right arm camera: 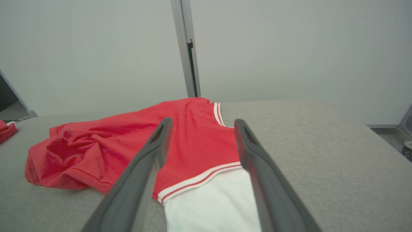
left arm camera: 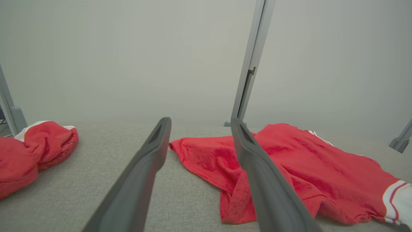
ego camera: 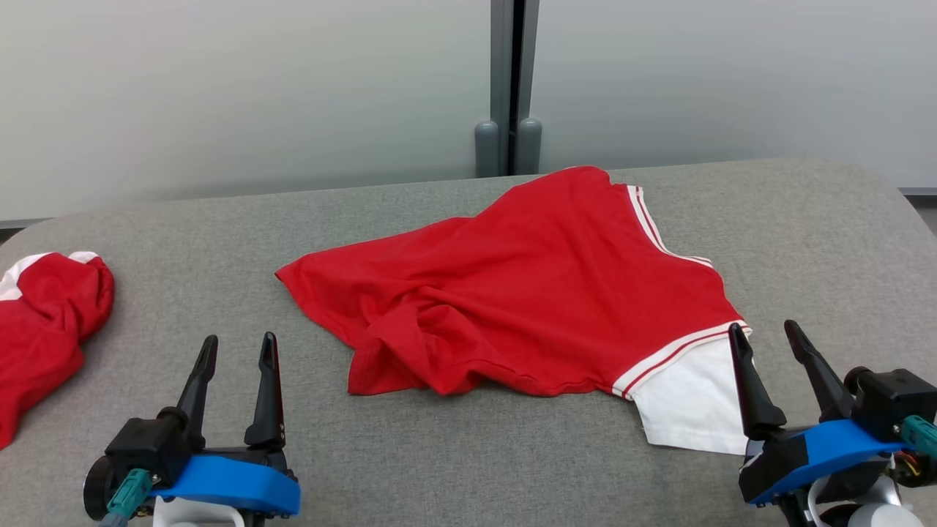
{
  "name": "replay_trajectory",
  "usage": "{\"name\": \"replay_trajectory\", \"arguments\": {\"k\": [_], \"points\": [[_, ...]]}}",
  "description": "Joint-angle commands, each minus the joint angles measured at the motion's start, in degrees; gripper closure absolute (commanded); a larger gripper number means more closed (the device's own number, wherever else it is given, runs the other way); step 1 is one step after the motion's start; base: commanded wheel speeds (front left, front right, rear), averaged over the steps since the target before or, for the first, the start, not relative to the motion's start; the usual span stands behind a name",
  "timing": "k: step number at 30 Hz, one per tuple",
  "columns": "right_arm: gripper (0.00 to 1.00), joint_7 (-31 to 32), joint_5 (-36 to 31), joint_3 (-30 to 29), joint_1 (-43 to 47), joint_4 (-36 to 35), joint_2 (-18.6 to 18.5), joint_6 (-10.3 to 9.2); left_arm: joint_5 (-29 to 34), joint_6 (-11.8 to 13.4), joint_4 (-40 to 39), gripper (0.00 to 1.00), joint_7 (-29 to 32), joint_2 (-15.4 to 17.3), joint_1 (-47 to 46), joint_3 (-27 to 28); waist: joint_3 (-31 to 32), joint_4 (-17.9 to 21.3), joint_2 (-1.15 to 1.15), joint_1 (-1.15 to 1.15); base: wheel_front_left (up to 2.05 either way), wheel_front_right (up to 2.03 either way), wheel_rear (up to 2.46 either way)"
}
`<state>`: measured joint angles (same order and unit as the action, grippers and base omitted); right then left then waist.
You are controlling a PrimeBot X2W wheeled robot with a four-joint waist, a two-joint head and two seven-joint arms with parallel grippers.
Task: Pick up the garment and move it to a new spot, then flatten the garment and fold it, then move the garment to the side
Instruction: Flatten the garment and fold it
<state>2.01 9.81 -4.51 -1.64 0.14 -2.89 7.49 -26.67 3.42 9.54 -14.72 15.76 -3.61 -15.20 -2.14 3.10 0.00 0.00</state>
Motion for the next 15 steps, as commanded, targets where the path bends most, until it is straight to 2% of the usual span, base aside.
{"name": "replay_trajectory", "arguments": {"k": [1, 4, 7, 11, 15], "points": [[0.0, -0.37, 0.39, 0.23, -0.91, 0.65, -0.02, 0.01, -0.16, -0.33, 0.38, 0.0, 0.35, -0.2, 0.43, -0.17, -0.02, -0.36, 0.0, 0.0, 0.0, 0.0, 0.0], [0.0, -0.57, 0.7, 0.51, -1.08, 1.49, -0.35, 0.01, -0.41, -0.96, 0.87, 0.0, 2.19, -0.81, -0.93, -1.74, -0.31, -0.81, 0.0, 0.0, 0.0, 0.0, 0.0], [0.0, -0.56, 0.85, 0.46, -1.18, 1.86, -0.69, 0.01, -1.21, -2.18, 2.09, 0.0, 6.73, -1.81, -3.68, -3.97, -1.0, -1.09, 0.0, 0.0, 0.0, 0.0, 0.0], [0.0, -0.61, 0.81, 0.78, -1.86, 1.96, -0.68, 0.01, -3.06, -3.11, 4.89, 0.0, 16.6, -4.16, -9.36, -7.11, -2.33, -1.04, 0.0, 0.0, 0.0, 0.0, 0.0], [0.0, -0.46, 0.85, 1.91, -2.79, 2.13, -0.66, 0.01, -4.01, -2.06, 7.91, 0.0, 26.55, -6.54, -15.86, -9.37, -4.01, -0.7, 0.0, 0.0, 0.0, 0.0, 0.0]]}}
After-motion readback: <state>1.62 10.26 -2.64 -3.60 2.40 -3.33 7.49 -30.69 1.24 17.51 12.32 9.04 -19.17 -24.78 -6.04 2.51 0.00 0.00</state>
